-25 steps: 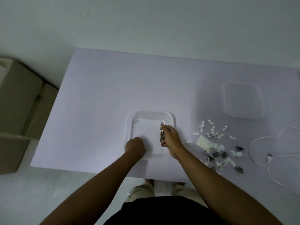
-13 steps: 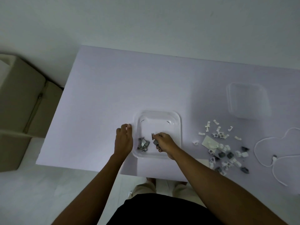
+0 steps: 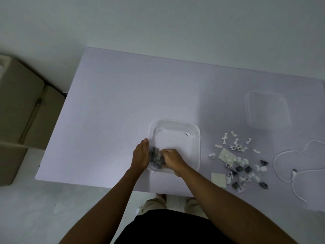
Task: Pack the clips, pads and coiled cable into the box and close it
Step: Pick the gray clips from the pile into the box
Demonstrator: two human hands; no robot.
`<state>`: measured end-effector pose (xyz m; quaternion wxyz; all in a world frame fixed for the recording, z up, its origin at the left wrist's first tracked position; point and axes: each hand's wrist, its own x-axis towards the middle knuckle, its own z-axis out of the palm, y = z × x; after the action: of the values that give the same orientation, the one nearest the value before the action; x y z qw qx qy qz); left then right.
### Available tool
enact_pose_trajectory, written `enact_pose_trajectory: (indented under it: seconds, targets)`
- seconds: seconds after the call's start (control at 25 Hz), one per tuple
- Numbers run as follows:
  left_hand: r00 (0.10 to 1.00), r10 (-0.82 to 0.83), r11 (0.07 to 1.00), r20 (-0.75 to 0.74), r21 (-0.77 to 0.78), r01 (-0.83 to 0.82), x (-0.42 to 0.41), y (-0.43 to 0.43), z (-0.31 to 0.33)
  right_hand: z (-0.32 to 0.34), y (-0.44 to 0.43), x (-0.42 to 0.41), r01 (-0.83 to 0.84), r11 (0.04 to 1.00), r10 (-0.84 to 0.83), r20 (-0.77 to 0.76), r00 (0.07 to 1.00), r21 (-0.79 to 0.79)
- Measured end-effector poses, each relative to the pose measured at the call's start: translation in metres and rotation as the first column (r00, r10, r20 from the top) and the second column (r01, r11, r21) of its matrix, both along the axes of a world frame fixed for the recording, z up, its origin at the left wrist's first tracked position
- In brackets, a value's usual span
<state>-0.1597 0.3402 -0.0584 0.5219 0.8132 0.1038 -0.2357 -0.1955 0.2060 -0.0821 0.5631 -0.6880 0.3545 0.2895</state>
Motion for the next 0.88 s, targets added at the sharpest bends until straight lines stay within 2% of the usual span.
enact_pose_trajectory:
  seconds: [0.12, 0.2, 0.36, 0.56, 0.72, 0.88]
  targets:
    - [1.000, -0.013, 1.000, 0.016, -0.014, 0.013, -0.001, -0.004, -0.003, 0.007, -0.009, -0.005, -0.178, 0.973, 0.198, 0.132, 0.971, -0.149]
    - [1.000, -0.009, 1.000, 0.004, -0.009, 0.009, -0.001, -0.007, -0.011, 0.003, -0.017, -0.010, -0.212, 0.946, 0.263, 0.194, 0.945, -0.246]
    - [1.000, -0.022, 1.000, -0.008, 0.014, 0.022, -0.003, -0.011, -0.017, -0.002, -0.023, -0.018, -0.083, 0.965, 0.135, 0.198, 0.971, -0.250]
    - [1.000, -0.022, 1.000, -0.013, 0.011, 0.023, -0.006, -0.016, -0.013, 0.000, -0.027, -0.025, -0.002, 0.900, 0.118, 0.238, 0.964, -0.435]
    - [1.000, -0.008, 1.000, -0.011, 0.005, 0.008, -0.006, -0.017, -0.016, -0.003, -0.036, -0.023, -0.144, 0.926, 0.177, 0.064, 0.982, -0.349]
    - [1.000, -0.004, 0.999, 0.009, 0.048, 0.004, -0.006, -0.020, -0.017, -0.005, -0.027, -0.020, -0.183, 0.934, 0.225, 0.105, 0.969, -0.306]
